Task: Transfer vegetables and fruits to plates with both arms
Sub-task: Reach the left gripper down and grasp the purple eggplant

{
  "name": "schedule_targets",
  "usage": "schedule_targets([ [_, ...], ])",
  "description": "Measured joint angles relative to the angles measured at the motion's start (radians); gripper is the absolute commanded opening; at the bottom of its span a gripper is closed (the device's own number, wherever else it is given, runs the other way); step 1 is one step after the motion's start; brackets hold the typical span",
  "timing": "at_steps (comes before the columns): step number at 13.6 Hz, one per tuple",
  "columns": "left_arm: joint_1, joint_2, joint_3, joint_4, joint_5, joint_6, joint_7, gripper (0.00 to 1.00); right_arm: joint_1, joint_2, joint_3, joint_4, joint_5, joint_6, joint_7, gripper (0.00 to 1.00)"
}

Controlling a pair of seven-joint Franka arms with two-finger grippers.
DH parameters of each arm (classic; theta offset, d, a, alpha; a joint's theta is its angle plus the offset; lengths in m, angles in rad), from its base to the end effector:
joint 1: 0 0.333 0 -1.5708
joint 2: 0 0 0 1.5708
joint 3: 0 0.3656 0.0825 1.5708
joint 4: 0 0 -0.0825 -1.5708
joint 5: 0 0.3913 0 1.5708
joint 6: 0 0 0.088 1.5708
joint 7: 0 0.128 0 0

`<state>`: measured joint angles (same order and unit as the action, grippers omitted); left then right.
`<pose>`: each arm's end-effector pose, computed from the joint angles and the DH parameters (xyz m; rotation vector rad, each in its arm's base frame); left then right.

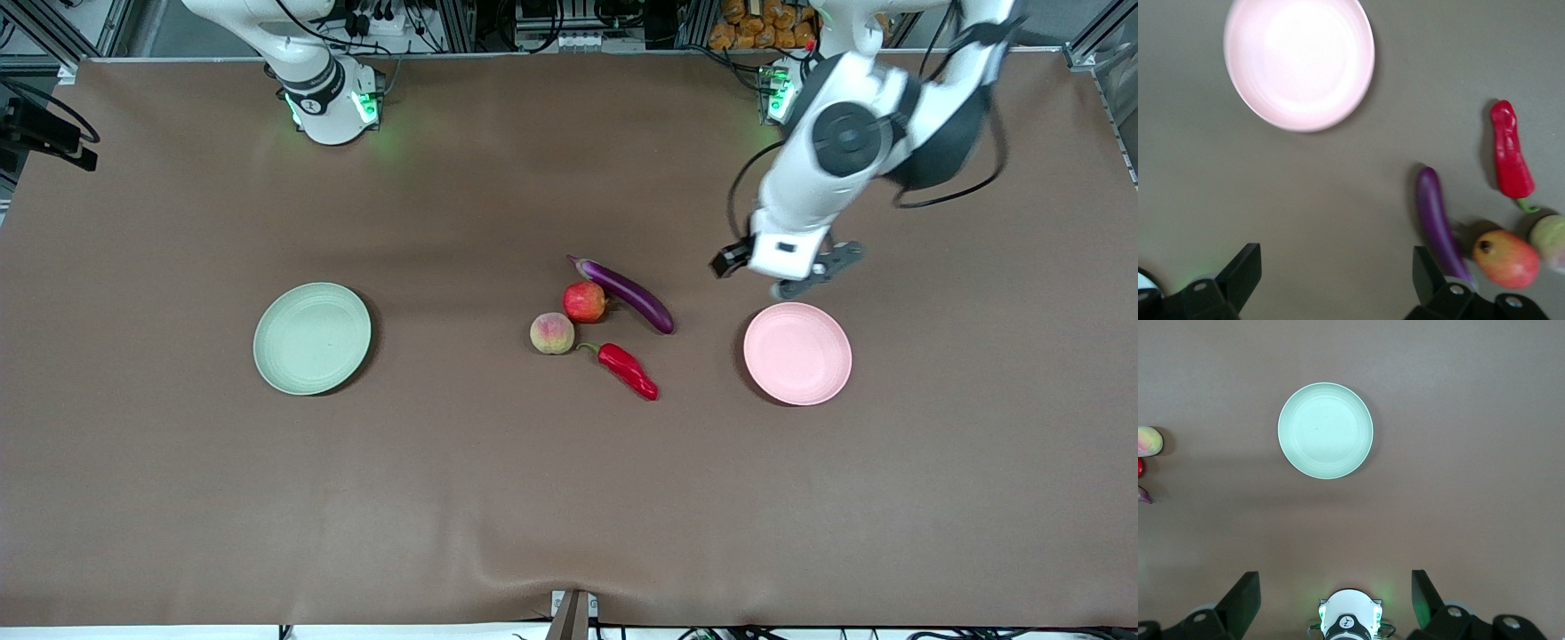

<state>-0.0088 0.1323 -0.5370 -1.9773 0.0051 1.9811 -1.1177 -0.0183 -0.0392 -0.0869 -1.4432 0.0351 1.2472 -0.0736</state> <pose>0.4982 -0.2921 0.4268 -2.9725 -0.8704 0.1870 0.5049 -0.0493 0.7077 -3.0811 0.0350 0.2361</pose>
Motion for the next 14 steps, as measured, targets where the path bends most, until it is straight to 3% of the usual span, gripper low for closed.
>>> schedule_targets([
  [3,-0.079,0.088,-0.007,-0.002,0.019,0.102,-0.203,1.0,0.0,0.0,0.0,0.0,0.0,0.0,0.0,1.0],
  [7,-0.165,0.228,-0.007,0.002,0.204,0.215,-0.507,1.0,0.0,0.0,0.0,0.0,0.0,-0.001,0.0,1.0],
  [14,-0.234,0.398,-0.006,0.042,0.289,0.328,-0.743,0.98,0.0,0.0,0.0,0.0,0.0,-0.002,0.0,1.0],
])
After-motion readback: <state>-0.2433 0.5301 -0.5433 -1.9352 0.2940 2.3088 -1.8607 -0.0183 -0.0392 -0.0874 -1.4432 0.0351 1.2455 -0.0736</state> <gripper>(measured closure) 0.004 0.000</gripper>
